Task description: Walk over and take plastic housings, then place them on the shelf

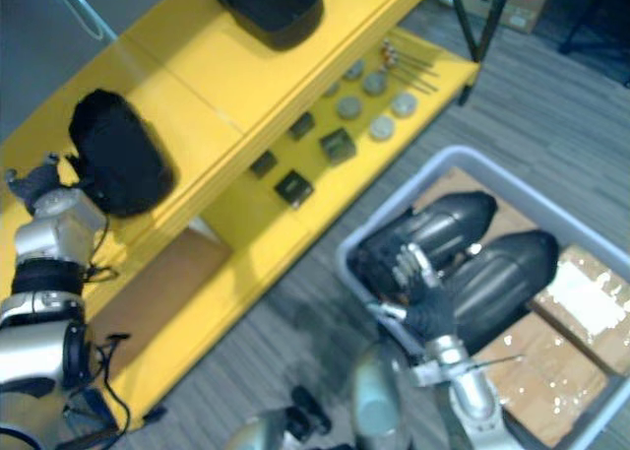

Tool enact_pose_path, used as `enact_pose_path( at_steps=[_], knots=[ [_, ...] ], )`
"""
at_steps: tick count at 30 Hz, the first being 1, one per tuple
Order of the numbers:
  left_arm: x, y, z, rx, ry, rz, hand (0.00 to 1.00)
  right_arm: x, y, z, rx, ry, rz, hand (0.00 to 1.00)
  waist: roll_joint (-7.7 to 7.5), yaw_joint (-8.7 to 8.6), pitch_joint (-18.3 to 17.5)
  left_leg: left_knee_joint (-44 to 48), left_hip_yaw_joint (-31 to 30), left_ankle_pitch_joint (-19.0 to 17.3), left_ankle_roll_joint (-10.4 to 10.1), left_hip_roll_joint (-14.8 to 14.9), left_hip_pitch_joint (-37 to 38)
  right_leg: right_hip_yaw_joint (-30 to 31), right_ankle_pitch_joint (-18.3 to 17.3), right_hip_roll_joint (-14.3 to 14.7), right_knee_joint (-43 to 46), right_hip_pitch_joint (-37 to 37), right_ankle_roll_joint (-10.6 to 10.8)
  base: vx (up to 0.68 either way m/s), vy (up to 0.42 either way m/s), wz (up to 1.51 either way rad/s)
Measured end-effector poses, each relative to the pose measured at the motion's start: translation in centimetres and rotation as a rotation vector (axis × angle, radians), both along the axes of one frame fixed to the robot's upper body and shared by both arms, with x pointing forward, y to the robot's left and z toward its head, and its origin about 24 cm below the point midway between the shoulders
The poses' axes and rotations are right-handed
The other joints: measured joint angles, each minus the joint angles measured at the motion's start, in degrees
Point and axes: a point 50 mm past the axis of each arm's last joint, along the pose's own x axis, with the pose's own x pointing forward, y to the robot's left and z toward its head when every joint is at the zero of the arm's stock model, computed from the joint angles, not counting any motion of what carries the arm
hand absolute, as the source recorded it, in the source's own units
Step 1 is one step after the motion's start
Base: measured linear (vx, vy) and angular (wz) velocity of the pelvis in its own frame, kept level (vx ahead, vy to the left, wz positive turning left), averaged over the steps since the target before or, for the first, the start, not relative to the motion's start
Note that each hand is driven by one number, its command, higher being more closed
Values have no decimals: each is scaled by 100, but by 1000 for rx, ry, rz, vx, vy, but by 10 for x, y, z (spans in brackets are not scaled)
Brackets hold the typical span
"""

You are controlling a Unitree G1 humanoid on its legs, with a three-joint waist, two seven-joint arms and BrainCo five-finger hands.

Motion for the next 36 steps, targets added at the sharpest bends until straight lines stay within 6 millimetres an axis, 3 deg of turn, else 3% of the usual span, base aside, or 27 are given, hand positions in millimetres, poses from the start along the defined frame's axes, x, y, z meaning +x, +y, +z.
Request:
enact_pose_path(
  at_steps=[7,12,21,23,26,28,30,36],
  knots=[
    [-17,16,40,36,-200,270,0,-3,2,2,-3,-45,-23,0,58,-48,-71,-283,-87,125,13,-112,171,-58,20,-87,-116,156,26,10,3,4],
    [-39,36,66,173,-302,438,0,-3,0,-2,-6,-62,-77,0,220,-55,-318,-292,-281,125,13,-88,220,-269,19,-136,-303,407,26,14,0,17],
    [-42,37,80,355,-403,367,0,5,-11,-12,-51,-42,-157,0,178,175,-874,-487,-632,143,16,-135,437,-655,60,-229,-724,979,35,17,8,16],
    [-44,38,72,402,-416,309,0,11,-11,-10,-48,-56,-151,0,146,193,-943,-528,-734,150,18,-135,522,-779,63,-258,-833,1169,35,59,6,25],
    [-61,32,50,513,-464,181,0,21,-13,-8,25,-61,-159,0,107,381,-1100,-654,-879,219,23,-141,588,-956,116,-277,-1060,1387,44,55,-4,26],
    [-81,19,40,577,-548,98,0,24,-21,-9,44,-56,-210,0,42,554,-1215,-778,-1050,274,2,-149,607,-1156,132,-300,-1205,1538,41,58,-25,45],
    [-116,-1,19,679,-585,11,0,25,-36,-6,50,-73,-300,0,-53,865,-1392,-817,-1286,301,-7,-130,612,-1449,162,-311,-1447,1809,30,87,-17,52],
    [-186,-30,-23,724,-479,-191,0,33,-75,13,41,-161,-514,0,-309,1496,-1705,-820,-1904,307,-21,-151,580,-2211,260,-350,-1965,2453,-4,43,-9,59]
  ],
)
